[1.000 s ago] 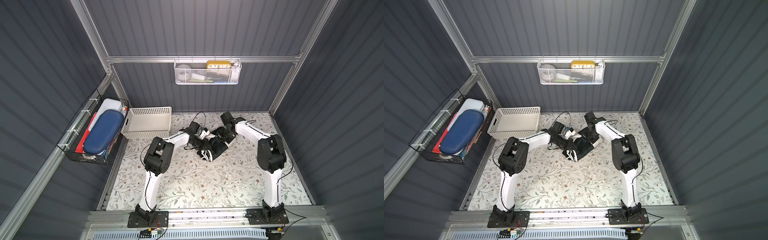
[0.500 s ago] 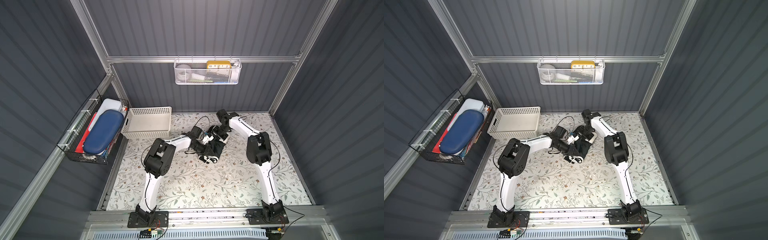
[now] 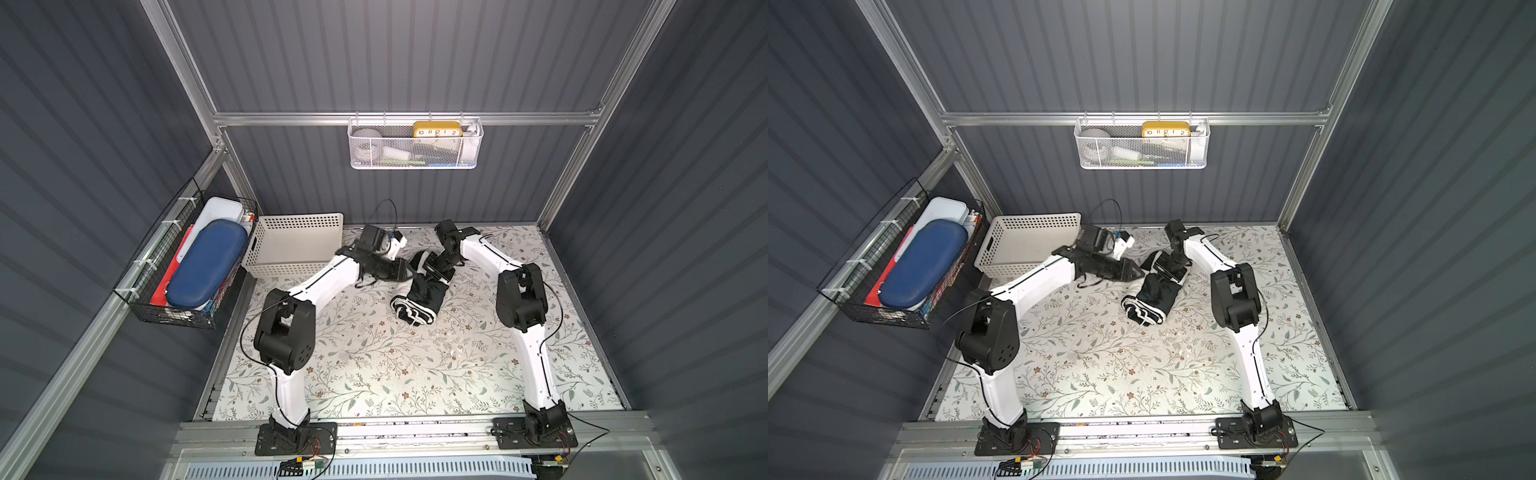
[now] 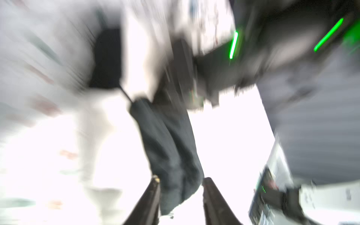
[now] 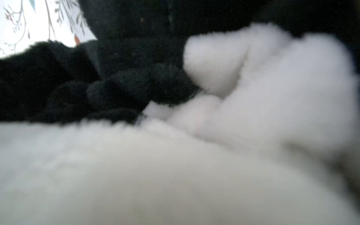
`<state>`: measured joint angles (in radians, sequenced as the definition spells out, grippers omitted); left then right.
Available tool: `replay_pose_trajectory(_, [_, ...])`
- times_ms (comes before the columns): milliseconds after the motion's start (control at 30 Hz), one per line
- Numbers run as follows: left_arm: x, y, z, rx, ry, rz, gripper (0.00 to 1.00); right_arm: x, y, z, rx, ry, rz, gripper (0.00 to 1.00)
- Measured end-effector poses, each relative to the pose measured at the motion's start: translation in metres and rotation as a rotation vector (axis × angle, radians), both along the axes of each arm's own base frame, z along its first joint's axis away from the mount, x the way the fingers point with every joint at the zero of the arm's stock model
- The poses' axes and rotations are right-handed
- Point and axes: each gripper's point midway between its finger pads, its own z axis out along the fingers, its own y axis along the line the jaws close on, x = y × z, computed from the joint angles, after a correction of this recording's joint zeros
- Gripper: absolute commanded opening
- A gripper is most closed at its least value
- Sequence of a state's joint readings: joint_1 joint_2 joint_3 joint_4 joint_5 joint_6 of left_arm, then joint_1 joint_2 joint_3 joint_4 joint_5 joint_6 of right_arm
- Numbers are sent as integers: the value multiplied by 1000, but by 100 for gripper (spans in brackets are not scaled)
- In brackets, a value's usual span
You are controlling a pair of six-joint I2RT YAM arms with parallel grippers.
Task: Roll up the pillowcase
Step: Roll the pillowcase at the center of the board.
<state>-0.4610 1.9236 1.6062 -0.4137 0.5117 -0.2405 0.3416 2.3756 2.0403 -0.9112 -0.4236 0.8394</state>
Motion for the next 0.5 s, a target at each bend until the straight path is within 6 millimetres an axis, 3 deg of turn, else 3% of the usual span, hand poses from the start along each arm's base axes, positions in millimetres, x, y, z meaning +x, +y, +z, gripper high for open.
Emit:
replay_pose_trajectory(100, [32,6,13,-22,-61,23,72,0,0,1,5,-1,6,1])
replay_pose_trajectory(200, [48,-8,-9,-20,-56,-29,82,1,-1,1,7,-2,4,4])
replay_pose_trajectory(367, [25,-10,-89,60,92,-110,90,2,0,5,23,-3,-4,13])
replay_pose_trajectory(433, [15,-3,-106,93,144,-114,97,2,0,5,28,-2,-6,15])
replay_pose_trajectory(500, [14,1,-109,102,148,-120,99,2,0,6,33,-1,-7,17])
